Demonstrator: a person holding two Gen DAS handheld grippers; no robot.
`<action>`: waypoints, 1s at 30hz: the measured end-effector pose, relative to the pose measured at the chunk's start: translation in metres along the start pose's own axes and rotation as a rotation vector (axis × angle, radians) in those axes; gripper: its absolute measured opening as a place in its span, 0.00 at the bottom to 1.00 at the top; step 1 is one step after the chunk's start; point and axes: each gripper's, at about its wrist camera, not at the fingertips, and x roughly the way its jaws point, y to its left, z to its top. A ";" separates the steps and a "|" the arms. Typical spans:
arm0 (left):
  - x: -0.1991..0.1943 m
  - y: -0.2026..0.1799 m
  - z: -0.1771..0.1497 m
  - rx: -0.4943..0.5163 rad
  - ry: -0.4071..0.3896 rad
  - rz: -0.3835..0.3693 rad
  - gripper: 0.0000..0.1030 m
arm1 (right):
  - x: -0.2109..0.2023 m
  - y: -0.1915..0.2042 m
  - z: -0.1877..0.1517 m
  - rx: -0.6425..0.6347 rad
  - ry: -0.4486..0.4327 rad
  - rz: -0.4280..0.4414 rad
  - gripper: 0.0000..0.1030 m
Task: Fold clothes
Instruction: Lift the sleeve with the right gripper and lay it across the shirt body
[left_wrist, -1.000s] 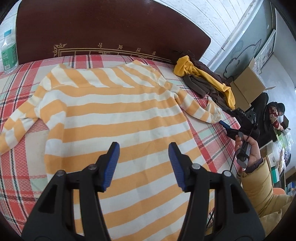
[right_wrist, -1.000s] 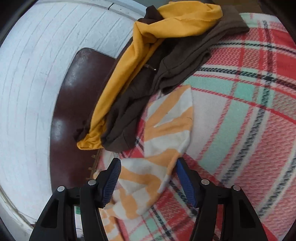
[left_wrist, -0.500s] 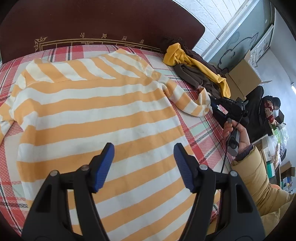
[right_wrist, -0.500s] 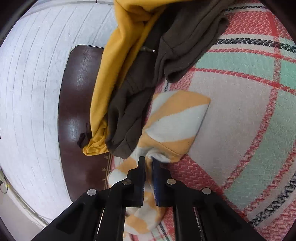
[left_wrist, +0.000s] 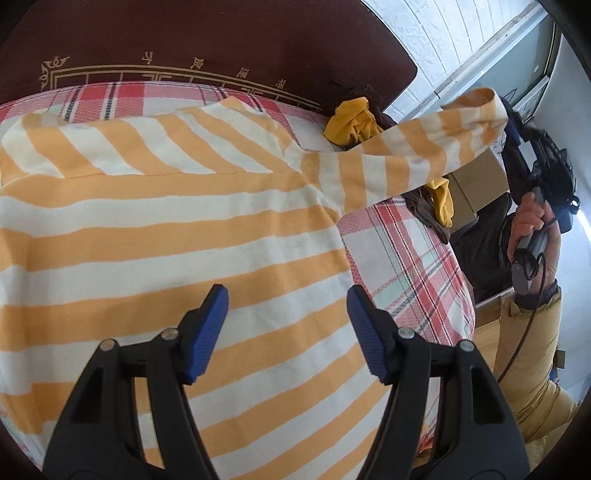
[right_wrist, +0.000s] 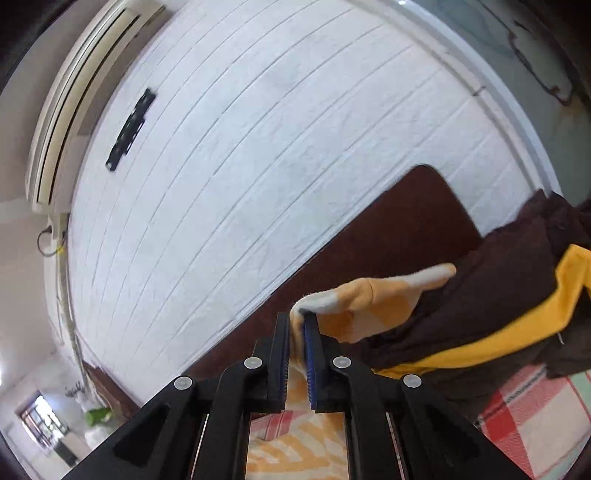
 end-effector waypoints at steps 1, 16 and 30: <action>0.003 0.001 0.002 -0.003 -0.001 -0.006 0.66 | 0.012 0.013 -0.002 -0.028 0.021 0.010 0.07; -0.069 0.110 -0.024 -0.222 -0.142 0.033 0.70 | 0.190 0.163 -0.232 -0.388 0.563 0.200 0.10; -0.079 0.120 -0.033 -0.181 -0.152 0.100 0.74 | 0.144 0.101 -0.230 -0.673 0.786 -0.007 0.58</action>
